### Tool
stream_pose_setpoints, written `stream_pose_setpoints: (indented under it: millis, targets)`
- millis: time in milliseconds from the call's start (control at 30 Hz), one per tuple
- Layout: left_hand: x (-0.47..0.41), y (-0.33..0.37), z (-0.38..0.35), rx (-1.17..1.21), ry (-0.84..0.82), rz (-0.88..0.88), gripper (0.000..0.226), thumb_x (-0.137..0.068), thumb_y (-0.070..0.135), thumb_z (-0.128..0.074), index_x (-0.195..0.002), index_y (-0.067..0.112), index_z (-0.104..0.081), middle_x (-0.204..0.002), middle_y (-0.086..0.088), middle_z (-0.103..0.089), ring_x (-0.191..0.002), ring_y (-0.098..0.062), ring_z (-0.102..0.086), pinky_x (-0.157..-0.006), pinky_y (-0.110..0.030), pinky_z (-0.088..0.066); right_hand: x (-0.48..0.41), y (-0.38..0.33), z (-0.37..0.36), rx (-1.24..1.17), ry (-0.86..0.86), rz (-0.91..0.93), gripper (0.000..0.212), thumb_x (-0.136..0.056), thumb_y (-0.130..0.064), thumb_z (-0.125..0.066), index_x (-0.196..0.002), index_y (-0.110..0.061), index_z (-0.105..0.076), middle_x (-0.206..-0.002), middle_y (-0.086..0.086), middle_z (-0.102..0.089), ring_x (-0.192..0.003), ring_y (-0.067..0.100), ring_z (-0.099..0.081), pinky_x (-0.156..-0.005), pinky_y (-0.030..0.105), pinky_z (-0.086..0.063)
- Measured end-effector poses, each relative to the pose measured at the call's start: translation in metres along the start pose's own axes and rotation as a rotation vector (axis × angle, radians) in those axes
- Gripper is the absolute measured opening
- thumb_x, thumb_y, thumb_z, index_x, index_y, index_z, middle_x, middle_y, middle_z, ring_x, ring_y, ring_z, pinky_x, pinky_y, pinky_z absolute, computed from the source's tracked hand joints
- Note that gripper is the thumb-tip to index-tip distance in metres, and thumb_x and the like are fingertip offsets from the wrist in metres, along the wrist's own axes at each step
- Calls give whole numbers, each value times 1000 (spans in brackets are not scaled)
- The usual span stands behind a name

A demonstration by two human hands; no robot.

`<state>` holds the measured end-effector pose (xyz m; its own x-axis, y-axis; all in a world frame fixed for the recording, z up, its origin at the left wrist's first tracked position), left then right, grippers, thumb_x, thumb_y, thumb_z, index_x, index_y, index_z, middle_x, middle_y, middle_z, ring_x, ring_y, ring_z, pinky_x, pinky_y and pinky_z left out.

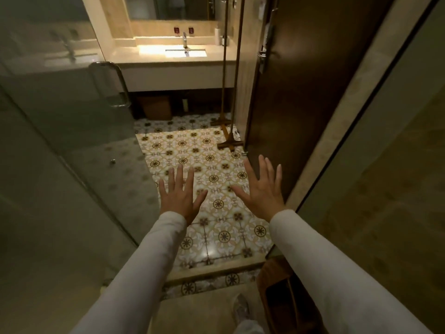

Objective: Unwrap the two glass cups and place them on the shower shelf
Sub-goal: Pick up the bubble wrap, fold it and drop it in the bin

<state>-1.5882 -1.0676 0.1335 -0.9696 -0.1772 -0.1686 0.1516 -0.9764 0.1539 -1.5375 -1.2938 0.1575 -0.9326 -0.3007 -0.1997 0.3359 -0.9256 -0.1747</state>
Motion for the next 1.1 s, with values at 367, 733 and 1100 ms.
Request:
stream_pose_setpoints:
  millis: [367,733,1100]
  targets:
    - [-150,28,-14,-27,28,145,76,-93,65,-30,-155,25,-11,-164,-9,-5,-150,-30,1,-118,-57,-2,-179,55,-26,-108,-53,76,80,-96,-77,-19,-162,-35,-7,-171,18,-4,-158,33,6,-121,60,15]
    - [-260,-8,-43,-62,2,234,77,-91,68,-23,-155,26,-14,-164,-7,-7,-151,-29,0,-118,-57,0,-295,40,-69,-138,-121,136,80,-96,-78,-20,-163,-35,-8,-171,16,-3,-158,33,5,-122,61,13]
    - [-432,-101,-63,-10,-1,245,75,-92,67,-20,-155,28,-7,-165,-5,0,-150,-27,7,-118,-57,2,-478,-27,-124,-117,-140,144,80,-96,-77,-23,-162,-34,-10,-171,17,-4,-158,33,4,-122,60,12]
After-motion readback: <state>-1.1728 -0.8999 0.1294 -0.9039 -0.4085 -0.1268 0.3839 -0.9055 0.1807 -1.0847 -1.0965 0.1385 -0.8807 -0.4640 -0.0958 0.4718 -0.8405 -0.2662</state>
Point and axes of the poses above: each hand's wrist, its own x-axis away from the middle knuckle, its own z-axis out of the back of the hand, y = z × x, the point moved 6 cm from there along -x, towards the middle knuckle
